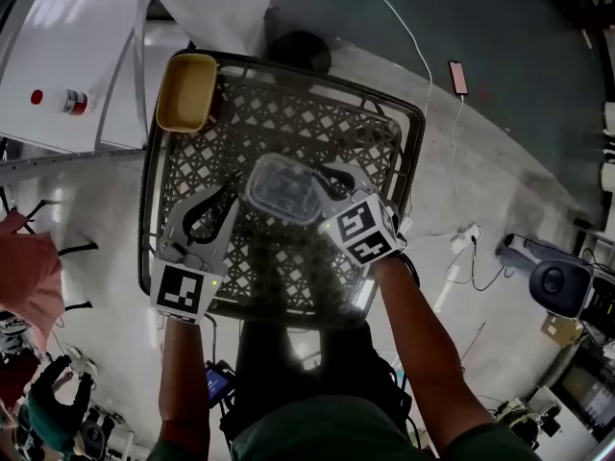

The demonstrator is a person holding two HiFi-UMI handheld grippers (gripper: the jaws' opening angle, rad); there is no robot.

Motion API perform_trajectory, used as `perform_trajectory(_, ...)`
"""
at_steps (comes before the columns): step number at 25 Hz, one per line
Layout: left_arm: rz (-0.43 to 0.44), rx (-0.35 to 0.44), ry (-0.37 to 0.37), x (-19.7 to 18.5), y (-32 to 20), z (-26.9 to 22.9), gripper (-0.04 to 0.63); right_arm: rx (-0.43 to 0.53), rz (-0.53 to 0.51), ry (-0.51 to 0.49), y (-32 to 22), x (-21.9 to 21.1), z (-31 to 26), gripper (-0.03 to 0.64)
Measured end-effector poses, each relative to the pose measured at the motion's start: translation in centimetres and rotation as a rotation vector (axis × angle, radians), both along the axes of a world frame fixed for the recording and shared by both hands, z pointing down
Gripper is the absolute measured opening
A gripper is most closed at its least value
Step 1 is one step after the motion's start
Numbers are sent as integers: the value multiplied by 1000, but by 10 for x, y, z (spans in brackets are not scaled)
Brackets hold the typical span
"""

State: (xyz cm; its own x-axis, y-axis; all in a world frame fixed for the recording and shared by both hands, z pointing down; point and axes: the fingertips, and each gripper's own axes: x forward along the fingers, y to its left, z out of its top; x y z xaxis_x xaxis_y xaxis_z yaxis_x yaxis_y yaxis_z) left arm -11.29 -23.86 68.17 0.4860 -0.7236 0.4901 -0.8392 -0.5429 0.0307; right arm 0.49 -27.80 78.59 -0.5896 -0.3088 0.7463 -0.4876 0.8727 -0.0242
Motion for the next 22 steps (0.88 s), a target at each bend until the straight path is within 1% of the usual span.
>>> perform_trajectory(8, -16, -22, 11, -2, 3, 19, 87, -54, 7, 34, -1, 5, 45, 61)
perform_trajectory(12, -23, -34, 12, -6, 5, 30, 91, -93, 7, 28, -1, 4, 63, 61)
perform_trajectory(19, -28, -39, 12, -7, 5, 36, 91, -148, 4, -11, -2, -1, 65, 57)
perform_trajectory(22, -29, -37, 16, -6, 4, 35, 91, -171, -10, -14, 1, -4, 66, 28)
